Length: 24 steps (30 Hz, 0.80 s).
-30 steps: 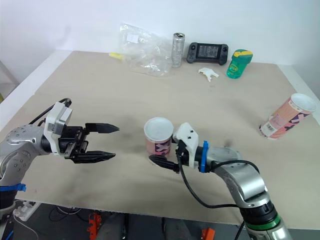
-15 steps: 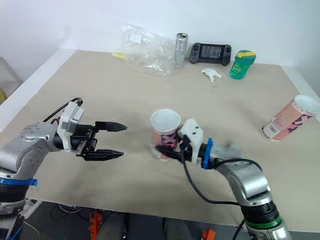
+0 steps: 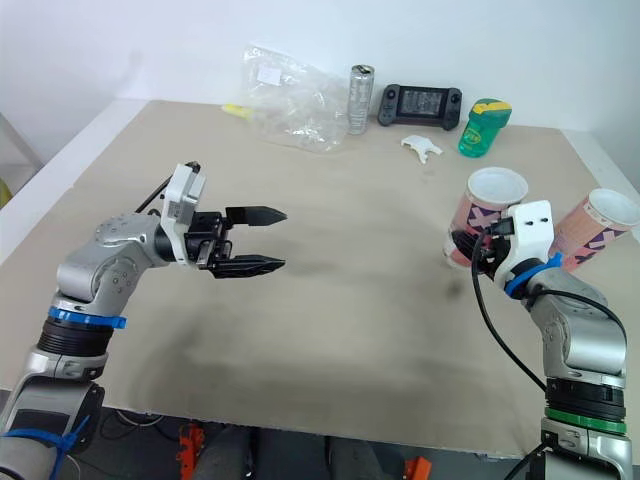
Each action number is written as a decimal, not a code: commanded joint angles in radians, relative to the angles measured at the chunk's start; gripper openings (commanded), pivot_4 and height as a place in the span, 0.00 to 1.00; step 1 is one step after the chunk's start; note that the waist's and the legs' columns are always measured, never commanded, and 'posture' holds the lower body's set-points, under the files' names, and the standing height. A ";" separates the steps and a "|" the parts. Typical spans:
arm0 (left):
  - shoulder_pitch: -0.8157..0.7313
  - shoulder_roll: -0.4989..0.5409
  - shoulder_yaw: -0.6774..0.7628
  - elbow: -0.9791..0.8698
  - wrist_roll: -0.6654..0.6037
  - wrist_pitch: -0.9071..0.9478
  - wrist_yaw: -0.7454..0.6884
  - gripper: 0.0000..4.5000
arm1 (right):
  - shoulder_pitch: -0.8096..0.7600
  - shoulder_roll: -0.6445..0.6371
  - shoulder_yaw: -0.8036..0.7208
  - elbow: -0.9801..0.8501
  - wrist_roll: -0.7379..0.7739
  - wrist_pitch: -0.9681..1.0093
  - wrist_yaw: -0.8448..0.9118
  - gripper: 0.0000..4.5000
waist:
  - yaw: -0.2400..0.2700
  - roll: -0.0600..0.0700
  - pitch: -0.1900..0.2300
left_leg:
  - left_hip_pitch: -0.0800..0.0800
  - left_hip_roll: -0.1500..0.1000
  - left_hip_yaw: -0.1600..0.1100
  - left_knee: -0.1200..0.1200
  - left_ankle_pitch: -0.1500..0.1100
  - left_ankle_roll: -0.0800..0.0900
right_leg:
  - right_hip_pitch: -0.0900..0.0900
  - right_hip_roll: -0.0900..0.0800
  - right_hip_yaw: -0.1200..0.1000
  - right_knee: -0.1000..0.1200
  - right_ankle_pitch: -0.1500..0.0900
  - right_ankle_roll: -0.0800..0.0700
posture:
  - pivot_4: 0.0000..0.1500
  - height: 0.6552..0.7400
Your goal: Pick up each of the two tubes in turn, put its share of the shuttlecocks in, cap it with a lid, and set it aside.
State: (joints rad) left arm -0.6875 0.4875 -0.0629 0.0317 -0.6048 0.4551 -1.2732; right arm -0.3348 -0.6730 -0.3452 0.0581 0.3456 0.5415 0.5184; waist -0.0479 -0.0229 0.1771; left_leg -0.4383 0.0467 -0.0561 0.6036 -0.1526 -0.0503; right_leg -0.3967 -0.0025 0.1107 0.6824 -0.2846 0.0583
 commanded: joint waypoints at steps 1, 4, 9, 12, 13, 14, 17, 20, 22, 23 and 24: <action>-0.019 -0.004 0.007 -0.004 0.008 -0.020 -0.004 1.00 | -0.025 -0.003 -0.024 0.034 0.008 -0.030 0.002 0.55 | 0.000 0.000 0.000 | 0.000 0.000 0.000 0.000 0.000 0.000 | 0.000 0.000 0.000 0.000 0.000 0.000 | 1.00 1.00; -0.010 -0.001 0.014 -0.006 0.010 -0.020 0.001 1.00 | -0.017 0.002 -0.019 0.068 0.016 -0.025 0.016 0.55 | 0.000 0.000 0.000 | 0.001 0.000 0.000 0.000 0.000 0.000 | 0.001 0.000 0.000 0.000 0.000 0.000 | 1.00 1.00; 0.013 0.009 0.034 -0.028 -0.003 -0.006 0.018 1.00 | -0.016 0.013 -0.077 0.134 0.054 -0.018 0.006 0.96 | 0.000 0.000 0.000 | 0.002 0.000 0.000 0.002 0.000 0.000 | 0.003 0.000 0.000 0.000 0.000 0.002 | 1.00 1.00; 0.016 0.013 0.042 -0.033 -0.011 0.002 0.022 1.00 | -0.001 -0.009 -0.073 0.143 0.039 -0.013 0.002 0.99 | 0.000 0.001 0.000 | 0.001 0.000 0.000 0.002 0.000 0.000 | 0.003 0.000 0.000 0.000 0.000 0.002 | 1.00 1.00; 0.017 0.014 0.044 -0.033 -0.011 0.001 0.024 1.00 | 0.006 -0.015 -0.072 0.143 0.042 -0.008 0.010 0.99 | 0.000 0.001 0.000 | 0.001 0.000 0.000 0.002 0.000 0.000 | 0.003 0.000 0.000 0.000 0.000 0.002 | 1.00 1.00; 0.017 0.015 0.046 -0.032 -0.012 0.002 0.025 1.00 | 0.021 -0.021 -0.071 0.127 0.049 -0.006 0.029 0.99 | 0.000 0.001 0.000 | 0.001 0.000 0.000 0.002 0.000 0.000 | 0.003 0.000 0.000 0.000 0.000 0.002 | 1.00 1.00; 0.027 0.022 0.060 -0.039 -0.017 0.011 0.028 1.00 | 0.095 -0.054 -0.081 0.013 0.104 0.056 0.099 0.99 | 0.002 0.001 0.000 | 0.001 0.000 -0.001 0.002 0.000 0.000 | 0.003 0.000 0.000 0.000 0.000 0.002 | 1.00 1.00; 0.045 0.040 0.079 -0.058 -0.027 0.030 0.035 1.00 | 0.184 -0.086 -0.111 -0.094 0.147 0.090 0.149 0.99 | 0.001 0.002 0.000 | 0.001 0.000 -0.001 0.001 0.000 0.000 | 0.003 0.000 -0.001 0.000 -0.001 0.002 | 1.00 1.00; 0.064 0.059 0.098 -0.068 -0.038 0.046 0.046 1.00 | 0.257 -0.107 -0.139 -0.184 0.185 0.102 0.201 0.99 | 0.001 0.002 0.000 | 0.001 0.000 -0.001 0.001 0.000 0.000 | 0.003 0.000 0.000 0.000 -0.002 0.004 | 1.00 1.00; 0.075 0.069 0.108 -0.073 -0.041 0.052 0.051 1.00 | 0.286 -0.116 -0.150 -0.223 0.203 0.108 0.223 0.99 | -0.001 0.002 0.000 | 0.001 0.000 -0.001 0.001 0.000 0.000 | 0.003 0.000 0.000 0.000 -0.003 0.006 | 1.00 1.00; 0.097 0.084 0.125 -0.083 -0.038 0.055 0.066 1.00 | 0.311 -0.124 -0.167 -0.271 0.229 0.123 0.239 0.99 | -0.001 0.002 0.000 | 0.002 0.000 -0.001 0.001 0.000 0.000 | 0.003 0.000 0.000 0.000 -0.003 0.006 | 1.00 1.00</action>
State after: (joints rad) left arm -0.6101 0.5428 0.0130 -0.0058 -0.6227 0.5041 -1.2245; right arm -0.0433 -0.7698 -0.4529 -0.1016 0.5157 0.6519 0.7158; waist -0.0489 -0.0204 0.1768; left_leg -0.4368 0.0468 -0.0567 0.6048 -0.1527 -0.0501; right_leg -0.3937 -0.0027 0.1103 0.6823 -0.2876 0.0643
